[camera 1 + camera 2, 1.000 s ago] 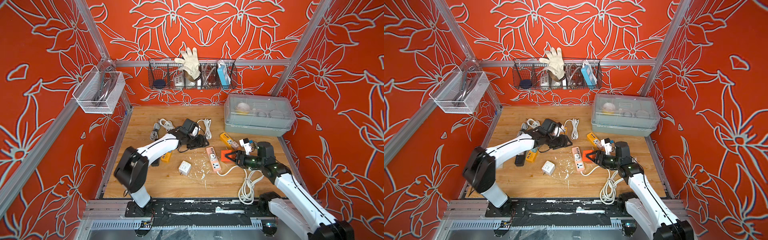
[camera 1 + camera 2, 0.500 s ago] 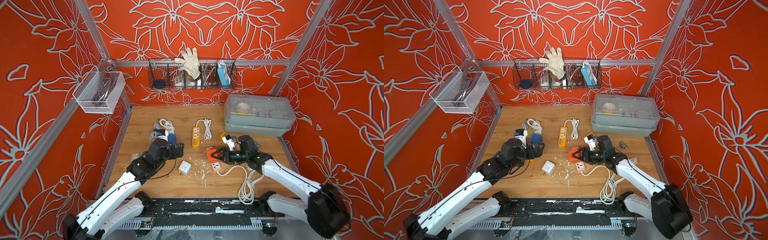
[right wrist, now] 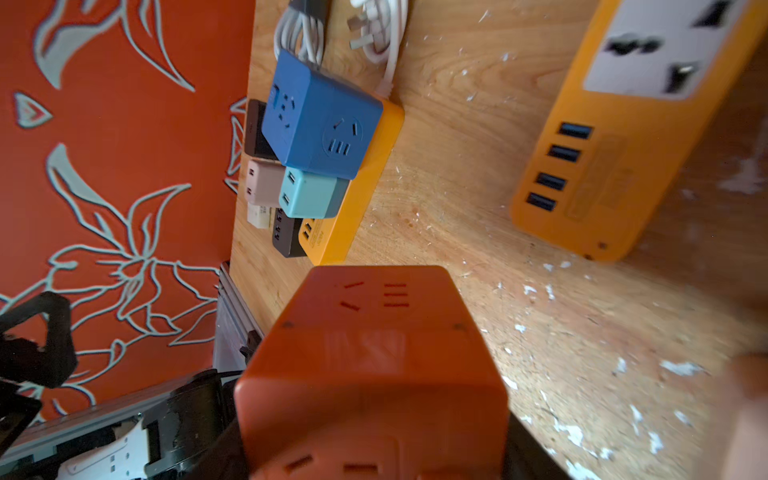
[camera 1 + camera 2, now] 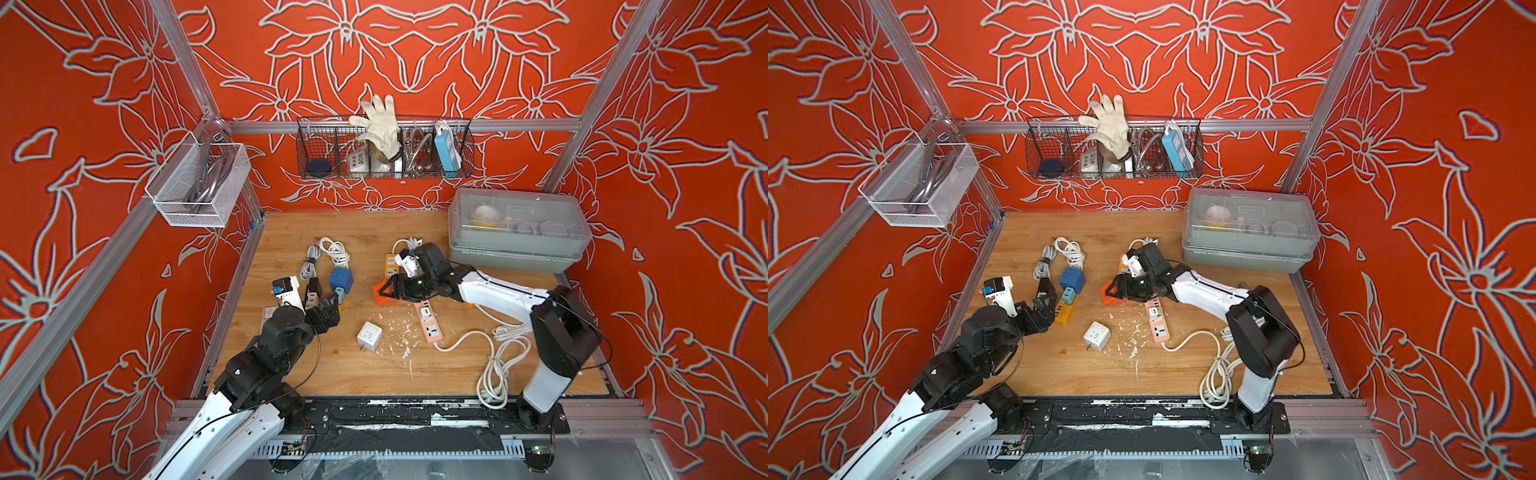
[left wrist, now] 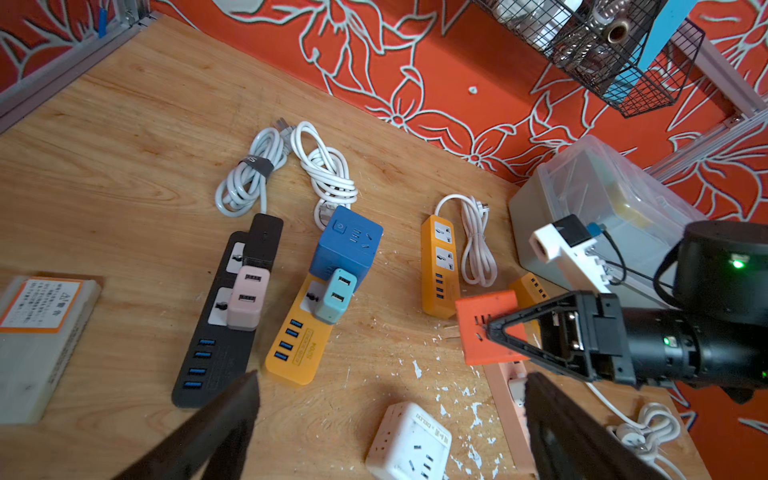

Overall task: Pull the plug off the socket
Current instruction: Place the plug at the center of the board.

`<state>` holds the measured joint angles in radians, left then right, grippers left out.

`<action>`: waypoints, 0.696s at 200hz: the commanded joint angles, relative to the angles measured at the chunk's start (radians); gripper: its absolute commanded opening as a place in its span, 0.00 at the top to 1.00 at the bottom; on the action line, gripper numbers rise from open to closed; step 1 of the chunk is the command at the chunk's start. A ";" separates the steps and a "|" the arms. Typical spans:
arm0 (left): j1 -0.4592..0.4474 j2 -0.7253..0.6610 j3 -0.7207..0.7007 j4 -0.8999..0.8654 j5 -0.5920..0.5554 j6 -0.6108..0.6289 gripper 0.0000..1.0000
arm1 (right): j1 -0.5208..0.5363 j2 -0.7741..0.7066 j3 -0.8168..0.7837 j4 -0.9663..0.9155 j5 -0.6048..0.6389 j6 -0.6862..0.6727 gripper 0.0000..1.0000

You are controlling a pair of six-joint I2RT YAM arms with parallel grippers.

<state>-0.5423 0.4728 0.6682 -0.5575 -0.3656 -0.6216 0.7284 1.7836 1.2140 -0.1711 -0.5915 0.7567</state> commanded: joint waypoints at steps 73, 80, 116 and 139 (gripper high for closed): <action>0.005 -0.003 -0.015 0.007 -0.019 -0.005 0.02 | 0.075 0.264 0.219 -0.140 -0.008 -0.037 0.49; 0.005 0.000 -0.016 0.012 -0.017 -0.006 0.02 | 0.077 0.275 0.226 -0.145 -0.012 -0.039 0.47; 0.005 0.023 -0.016 0.053 0.011 -0.003 0.02 | 0.079 0.292 0.266 -0.252 0.031 -0.099 0.28; 0.005 0.041 -0.019 0.085 0.044 -0.006 0.02 | 0.075 0.268 0.305 -0.356 0.101 -0.183 0.20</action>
<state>-0.5423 0.4980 0.6579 -0.5312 -0.3588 -0.6270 0.7994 2.0560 1.4670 -0.3862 -0.5678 0.6777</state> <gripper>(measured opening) 0.982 0.772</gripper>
